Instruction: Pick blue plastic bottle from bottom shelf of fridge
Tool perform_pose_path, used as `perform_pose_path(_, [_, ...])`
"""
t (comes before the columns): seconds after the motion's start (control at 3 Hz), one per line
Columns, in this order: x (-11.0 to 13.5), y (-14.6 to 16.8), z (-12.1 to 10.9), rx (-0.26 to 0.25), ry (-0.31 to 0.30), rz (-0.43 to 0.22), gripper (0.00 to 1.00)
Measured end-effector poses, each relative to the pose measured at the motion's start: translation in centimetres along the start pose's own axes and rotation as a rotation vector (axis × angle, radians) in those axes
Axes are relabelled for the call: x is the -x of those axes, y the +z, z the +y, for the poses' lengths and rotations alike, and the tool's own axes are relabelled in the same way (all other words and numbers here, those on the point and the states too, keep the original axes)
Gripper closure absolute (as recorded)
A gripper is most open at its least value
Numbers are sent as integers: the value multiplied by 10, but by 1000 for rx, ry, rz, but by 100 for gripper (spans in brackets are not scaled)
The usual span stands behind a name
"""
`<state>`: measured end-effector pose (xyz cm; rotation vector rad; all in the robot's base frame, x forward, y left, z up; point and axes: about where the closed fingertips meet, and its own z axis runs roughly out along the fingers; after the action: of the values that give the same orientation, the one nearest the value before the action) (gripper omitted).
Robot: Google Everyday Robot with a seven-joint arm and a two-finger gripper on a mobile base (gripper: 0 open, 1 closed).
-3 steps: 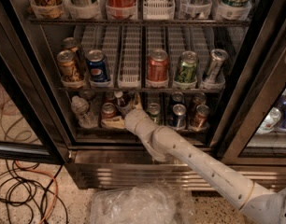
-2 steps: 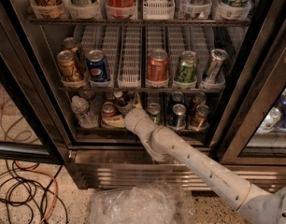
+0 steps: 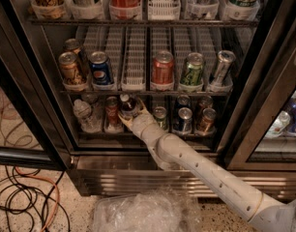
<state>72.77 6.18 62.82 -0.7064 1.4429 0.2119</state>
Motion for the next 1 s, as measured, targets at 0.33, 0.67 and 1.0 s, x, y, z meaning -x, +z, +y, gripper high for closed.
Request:
perform_pose_path(0.33, [-8, -10, -6, -28, -4, 19, 88])
perform_pose_path(0.67, [-3, -22, 8, 4, -30, -1, 100])
perform_pose_path(1.0, [17, -38, 23, 28, -102, -108, 100])
